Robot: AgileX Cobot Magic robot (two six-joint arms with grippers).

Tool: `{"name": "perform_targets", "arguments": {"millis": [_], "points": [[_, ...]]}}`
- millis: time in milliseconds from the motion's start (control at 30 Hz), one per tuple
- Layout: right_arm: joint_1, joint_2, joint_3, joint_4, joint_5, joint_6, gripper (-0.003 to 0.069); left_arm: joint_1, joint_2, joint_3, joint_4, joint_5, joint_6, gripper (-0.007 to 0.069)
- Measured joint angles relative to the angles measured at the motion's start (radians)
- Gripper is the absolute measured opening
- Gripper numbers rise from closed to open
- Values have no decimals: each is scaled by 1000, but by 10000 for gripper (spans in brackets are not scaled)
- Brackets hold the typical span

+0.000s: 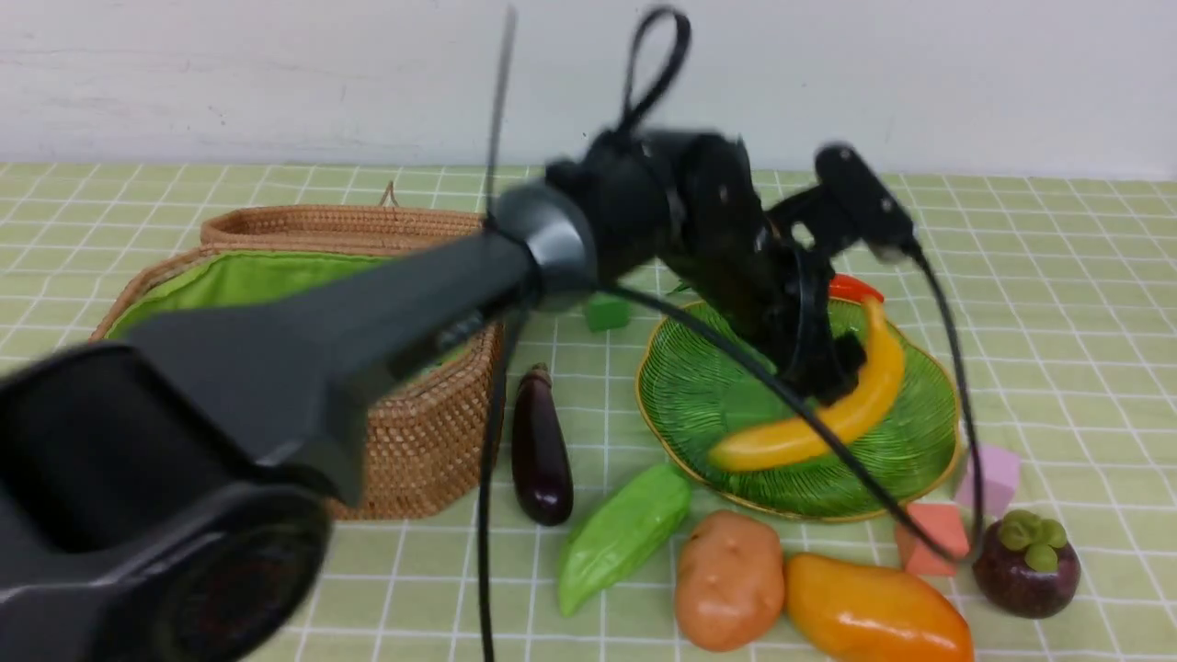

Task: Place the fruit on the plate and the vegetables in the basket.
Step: Take a chayote with your left arm and place it on the basket on the left.

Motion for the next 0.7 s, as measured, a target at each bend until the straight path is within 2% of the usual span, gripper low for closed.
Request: {"name": "perform_targets", "arguments": {"millis": [33, 67, 100, 133, 167, 200, 233, 300, 400, 500, 567, 700], "points": [[0, 0, 0, -3, 0, 0, 36, 1, -47, 0, 13, 48, -75, 496], [0, 0, 0, -2, 0, 0, 36, 1, -55, 0, 13, 55, -88, 496], [0, 0, 0, -2, 0, 0, 38, 5, -117, -1, 46, 108, -181, 384], [0, 0, 0, -2, 0, 0, 38, 9, -153, -2, 70, 140, -245, 321], [0, 0, 0, -3, 0, 0, 41, 11, -213, -3, 114, 192, -318, 218], [0, 0, 0, -3, 0, 0, 41, 11, -221, -5, 131, 210, -329, 183], [0, 0, 0, -3, 0, 0, 42, 15, -269, -8, 193, 272, -411, 70], [0, 0, 0, -3, 1, 0, 42, 17, -318, -10, 270, 363, -493, -14], [0, 0, 0, -4, 1, 0, 44, 18, -351, -3, 332, 458, -578, -13], [0, 0, 0, -3, 2, 0, 46, 19, -383, 60, 349, 464, -650, -13], [0, 0, 0, -2, 3, 0, 46, 4, -434, 185, 349, 464, -697, -13], [0, 0, 0, -2, 4, 0, 46, -61, -473, 386, 353, 464, -708, -13]]}}
